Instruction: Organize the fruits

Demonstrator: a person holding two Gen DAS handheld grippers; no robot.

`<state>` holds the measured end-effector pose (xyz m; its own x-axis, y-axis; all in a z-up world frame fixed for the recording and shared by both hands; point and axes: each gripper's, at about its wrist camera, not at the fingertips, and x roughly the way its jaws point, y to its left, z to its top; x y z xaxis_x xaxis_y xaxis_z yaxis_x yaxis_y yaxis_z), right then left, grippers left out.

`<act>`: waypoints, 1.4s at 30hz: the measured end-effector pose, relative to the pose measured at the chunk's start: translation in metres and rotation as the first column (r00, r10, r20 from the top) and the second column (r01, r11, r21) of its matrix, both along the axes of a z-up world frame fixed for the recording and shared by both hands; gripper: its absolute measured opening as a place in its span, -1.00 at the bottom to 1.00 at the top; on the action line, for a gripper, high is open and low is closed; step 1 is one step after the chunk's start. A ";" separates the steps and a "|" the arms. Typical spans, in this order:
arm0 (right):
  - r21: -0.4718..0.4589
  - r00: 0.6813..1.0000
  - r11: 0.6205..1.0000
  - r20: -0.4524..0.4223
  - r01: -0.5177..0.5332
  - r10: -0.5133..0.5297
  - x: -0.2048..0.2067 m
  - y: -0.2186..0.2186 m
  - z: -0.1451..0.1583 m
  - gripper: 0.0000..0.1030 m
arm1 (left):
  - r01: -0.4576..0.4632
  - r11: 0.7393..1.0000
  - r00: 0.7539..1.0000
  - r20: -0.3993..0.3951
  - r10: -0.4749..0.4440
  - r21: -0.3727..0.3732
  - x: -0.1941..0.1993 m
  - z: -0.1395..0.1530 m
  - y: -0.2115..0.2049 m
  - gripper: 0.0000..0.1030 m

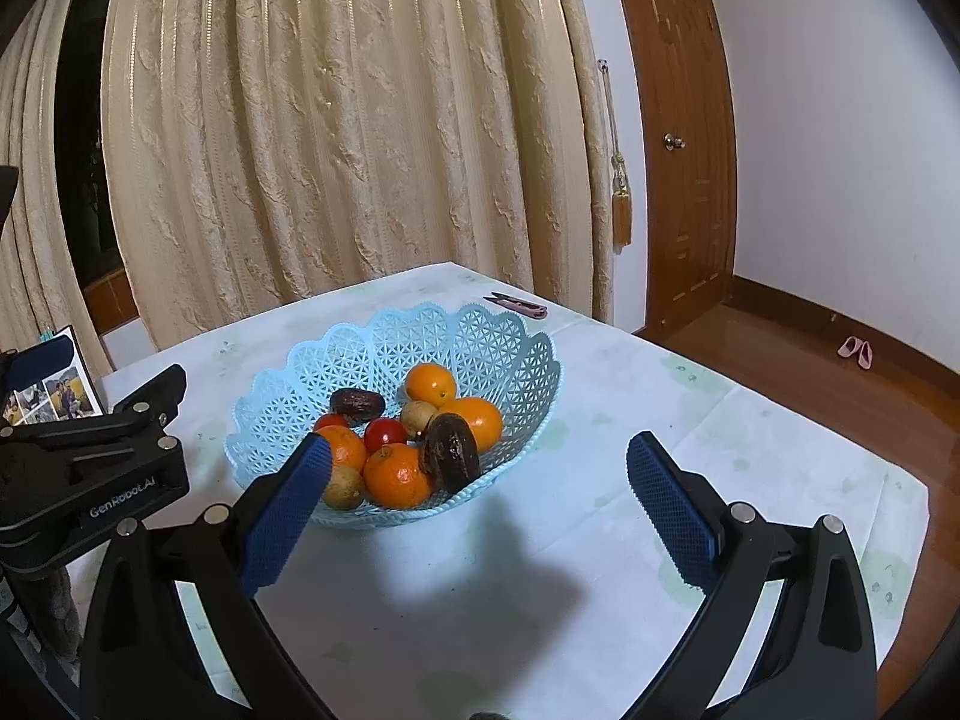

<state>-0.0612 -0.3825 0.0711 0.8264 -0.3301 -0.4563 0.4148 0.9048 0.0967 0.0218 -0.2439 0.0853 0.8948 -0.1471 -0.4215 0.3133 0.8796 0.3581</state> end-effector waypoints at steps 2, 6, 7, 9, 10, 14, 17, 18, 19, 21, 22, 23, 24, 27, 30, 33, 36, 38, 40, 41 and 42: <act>-0.008 1.000 1.000 -0.001 -0.002 0.002 0.000 0.001 0.000 0.94 | 0.002 1.000 1.000 0.000 -0.002 0.001 0.000 0.000 0.000 0.80; -0.003 1.000 1.000 -0.002 -0.002 0.002 0.001 0.001 -0.001 0.94 | 0.004 1.000 1.000 -0.001 -0.004 0.002 0.000 -0.001 -0.001 0.80; 0.000 1.000 1.000 -0.003 -0.001 0.001 0.001 0.000 -0.001 0.94 | 0.004 1.000 1.000 -0.001 -0.004 0.002 0.000 -0.001 -0.001 0.80; -0.001 1.000 1.000 -0.003 -0.002 0.002 0.001 0.000 -0.001 0.94 | 0.004 1.000 1.000 -0.001 -0.004 0.003 0.000 -0.001 -0.001 0.80; -0.002 1.000 1.000 -0.003 -0.002 0.002 0.001 0.000 -0.001 0.94 | 0.003 1.000 1.000 -0.001 -0.003 0.003 0.000 -0.001 -0.001 0.80; -0.005 1.000 1.000 -0.003 -0.007 0.007 0.002 0.000 -0.001 0.94 | 0.004 1.000 1.000 0.000 -0.004 0.004 -0.001 -0.001 -0.001 0.80; -0.005 1.000 1.000 -0.003 -0.011 0.011 0.002 0.001 -0.001 0.94 | 0.004 1.000 1.000 0.001 -0.004 0.005 -0.001 -0.001 -0.001 0.80; -0.006 1.000 1.000 -0.003 -0.013 0.013 0.002 0.001 -0.001 0.94 | 0.002 1.000 1.000 0.002 -0.002 0.007 -0.001 -0.001 -0.001 0.80; -0.007 1.000 1.000 -0.003 -0.017 0.017 0.002 0.002 -0.002 0.94 | -0.001 1.000 1.000 0.005 0.001 0.009 -0.001 -0.001 -0.001 0.80; -0.011 1.000 1.000 -0.004 -0.024 0.024 0.002 0.003 -0.002 0.94 | -0.002 1.000 1.000 0.008 0.002 0.010 -0.002 0.000 -0.001 0.80; -0.012 1.000 1.000 -0.005 -0.027 0.027 0.002 0.004 -0.002 0.94 | -0.003 1.000 1.000 0.008 0.003 0.009 -0.002 0.000 -0.001 0.80; -0.014 1.000 0.999 -0.005 -0.030 0.030 0.002 0.004 -0.001 0.94 | -0.003 1.000 1.000 0.009 0.003 0.009 -0.002 0.001 0.000 0.80; -0.015 0.999 0.999 -0.005 -0.032 0.032 0.003 0.005 -0.001 0.94 | -0.002 1.000 1.000 0.010 0.002 0.008 -0.002 0.001 0.000 0.80; -0.017 0.999 0.999 -0.007 -0.038 0.038 0.003 0.006 -0.001 0.94 | -0.002 1.000 1.000 0.012 0.002 0.009 -0.002 0.001 0.000 0.80; -0.015 0.999 0.999 -0.008 -0.042 0.042 0.003 0.006 -0.001 0.94 | -0.001 1.000 1.000 0.013 0.001 0.010 -0.002 0.001 0.000 0.80; -0.015 0.999 0.999 -0.012 -0.048 0.048 0.004 0.007 -0.001 0.94 | -0.002 1.000 1.000 0.014 0.001 0.011 -0.003 0.002 -0.001 0.80; -0.016 0.999 0.999 -0.013 -0.049 0.049 0.004 0.007 -0.001 0.94 | -0.002 1.000 1.000 0.014 0.002 0.011 -0.003 0.001 -0.001 0.80; -0.015 0.999 0.999 -0.013 -0.049 0.049 0.004 0.007 -0.001 0.94 | -0.002 1.000 1.000 0.014 0.002 0.011 -0.003 0.001 -0.001 0.80; -0.014 0.999 0.999 -0.013 -0.049 0.049 0.004 0.007 -0.001 0.94 | -0.002 1.000 1.000 0.014 0.001 0.011 -0.003 0.001 -0.001 0.80; -0.015 0.999 0.999 -0.013 -0.049 0.049 0.004 0.008 -0.001 0.94 | -0.001 1.000 1.000 0.015 0.001 0.011 -0.003 0.001 -0.001 0.80; -0.014 0.999 0.999 -0.014 -0.049 0.049 0.004 0.008 -0.001 0.94 | -0.001 1.000 1.000 0.016 0.001 0.011 -0.003 0.001 -0.001 0.80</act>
<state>-0.0577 -0.3747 0.0699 0.8356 -0.2958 -0.4629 0.3709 0.9254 0.0781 0.0187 -0.2452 0.0866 0.9018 -0.1415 -0.4084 0.3063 0.8759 0.3728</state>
